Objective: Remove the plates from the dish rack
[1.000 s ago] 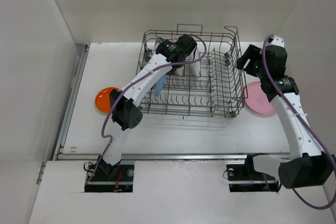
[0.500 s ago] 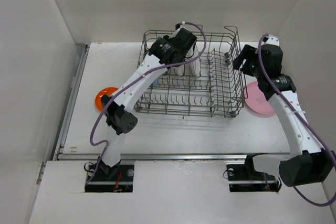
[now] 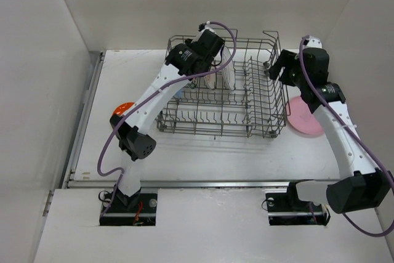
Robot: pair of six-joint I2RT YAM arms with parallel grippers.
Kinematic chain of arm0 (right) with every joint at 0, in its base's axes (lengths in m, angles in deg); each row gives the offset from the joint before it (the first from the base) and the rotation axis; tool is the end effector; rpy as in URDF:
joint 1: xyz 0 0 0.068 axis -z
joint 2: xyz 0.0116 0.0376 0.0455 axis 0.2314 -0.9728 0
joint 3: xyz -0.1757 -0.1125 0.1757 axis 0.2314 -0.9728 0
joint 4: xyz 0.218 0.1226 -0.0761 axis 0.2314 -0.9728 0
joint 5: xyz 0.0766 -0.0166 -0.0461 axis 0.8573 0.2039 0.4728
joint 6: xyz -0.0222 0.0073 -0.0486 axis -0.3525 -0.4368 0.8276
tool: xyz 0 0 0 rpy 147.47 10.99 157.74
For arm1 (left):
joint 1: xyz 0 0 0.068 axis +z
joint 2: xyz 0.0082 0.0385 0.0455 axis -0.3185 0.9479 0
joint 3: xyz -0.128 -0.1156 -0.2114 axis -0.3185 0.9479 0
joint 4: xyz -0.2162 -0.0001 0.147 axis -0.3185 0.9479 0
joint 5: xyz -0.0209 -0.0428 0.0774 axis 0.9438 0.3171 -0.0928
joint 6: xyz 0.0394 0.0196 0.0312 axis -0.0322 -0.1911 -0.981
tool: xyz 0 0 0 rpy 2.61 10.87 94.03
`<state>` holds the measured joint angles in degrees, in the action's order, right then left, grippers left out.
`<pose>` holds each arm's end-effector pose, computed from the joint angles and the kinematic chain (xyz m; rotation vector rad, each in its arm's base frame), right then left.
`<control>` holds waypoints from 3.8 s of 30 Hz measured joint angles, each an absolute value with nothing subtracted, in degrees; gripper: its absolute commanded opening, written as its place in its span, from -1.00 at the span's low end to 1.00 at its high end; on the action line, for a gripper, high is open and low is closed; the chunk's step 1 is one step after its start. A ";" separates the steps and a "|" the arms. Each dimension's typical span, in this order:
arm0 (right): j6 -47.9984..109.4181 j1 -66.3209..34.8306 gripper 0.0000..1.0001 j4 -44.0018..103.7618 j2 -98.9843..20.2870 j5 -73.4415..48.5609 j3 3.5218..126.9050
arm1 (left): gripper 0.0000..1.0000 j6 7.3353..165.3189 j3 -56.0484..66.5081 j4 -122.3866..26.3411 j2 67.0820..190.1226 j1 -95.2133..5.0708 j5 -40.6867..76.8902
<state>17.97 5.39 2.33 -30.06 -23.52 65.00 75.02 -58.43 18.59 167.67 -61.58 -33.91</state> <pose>0.2755 0.0366 0.3941 0.2406 1.9921 0.2486 0.3154 -0.2607 0.4306 0.4225 2.0764 0.4456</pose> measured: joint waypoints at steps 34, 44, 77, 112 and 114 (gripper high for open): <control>15.13 -4.88 0.54 18.62 -43.15 8.10 69.04 | -1.00 84.92 -50.93 13.21 158.60 -34.01 41.72; 8.97 -6.21 -0.34 24.69 -48.66 13.00 69.22 | -1.00 87.81 -46.82 8.08 159.63 -31.17 59.55; 2.45 -6.19 -1.00 20.96 -45.73 1.57 70.40 | 1.00 83.30 -55.02 14.96 162.27 -30.49 39.84; 0.18 16.63 -1.00 3.32 -30.63 -24.31 64.38 | 1.00 76.27 -50.85 10.99 158.23 -34.71 40.87; 0.12 16.78 -1.00 1.68 -30.63 -28.27 64.97 | 1.00 76.24 -51.74 10.94 158.23 -35.28 38.88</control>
<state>0.12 16.78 1.68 -30.63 -28.27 64.97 76.24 -51.74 10.94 158.23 -35.28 38.88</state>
